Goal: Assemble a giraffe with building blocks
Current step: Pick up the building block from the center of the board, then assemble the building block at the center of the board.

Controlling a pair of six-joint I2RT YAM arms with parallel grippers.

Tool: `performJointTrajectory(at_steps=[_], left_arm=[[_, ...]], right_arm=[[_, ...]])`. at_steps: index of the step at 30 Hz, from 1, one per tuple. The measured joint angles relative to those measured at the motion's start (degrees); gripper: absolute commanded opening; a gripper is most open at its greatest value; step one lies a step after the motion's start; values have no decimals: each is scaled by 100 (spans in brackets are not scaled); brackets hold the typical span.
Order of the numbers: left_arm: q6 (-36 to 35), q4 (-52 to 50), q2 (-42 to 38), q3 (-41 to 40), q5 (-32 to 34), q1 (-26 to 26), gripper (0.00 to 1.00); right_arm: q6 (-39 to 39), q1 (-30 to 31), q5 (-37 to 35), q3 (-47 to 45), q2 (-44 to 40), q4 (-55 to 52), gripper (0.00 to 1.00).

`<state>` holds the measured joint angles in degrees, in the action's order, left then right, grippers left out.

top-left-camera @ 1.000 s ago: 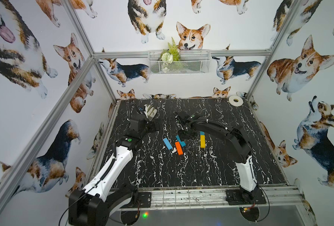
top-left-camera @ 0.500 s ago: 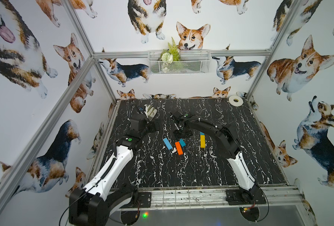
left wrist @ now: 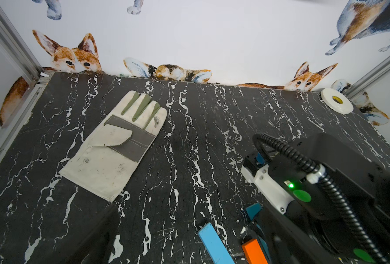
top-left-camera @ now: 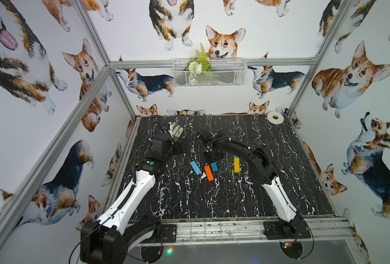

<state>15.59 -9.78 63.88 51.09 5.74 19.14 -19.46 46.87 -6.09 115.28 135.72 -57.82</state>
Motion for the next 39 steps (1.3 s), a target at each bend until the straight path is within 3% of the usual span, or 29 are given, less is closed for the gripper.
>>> performJointTrajectory(at_steps=[10,15,18,20,21,24,29,34,39], left_arm=[[0,0,-2,0,0,0,100],[0,0,-2,0,-4,0,100],[0,2,-9,-4,-33,0,100],[2,4,-15,-7,-68,0,100],[2,4,-15,-9,-74,0,100],[2,9,-20,-20,-103,0,100],[4,9,-24,-52,-151,4,100],[7,55,-37,-68,-234,7,100],[7,101,-70,-76,-236,13,100]], right_arm=[[2,-83,-188,-673,-662,46,28],[74,-717,-63,-1690,-2090,463,27],[409,-1180,-164,-2308,-3047,846,16],[826,-1425,-433,-2892,-3792,1193,13],[1073,-1508,-487,-3145,-4096,1342,0],[2343,-1733,-442,-4166,-5104,2052,0],[5007,-2017,431,-5547,-6640,2402,0],[6111,-2330,1139,-5119,-6516,2028,0],[6186,-2284,1521,-4846,-5884,1279,0]])
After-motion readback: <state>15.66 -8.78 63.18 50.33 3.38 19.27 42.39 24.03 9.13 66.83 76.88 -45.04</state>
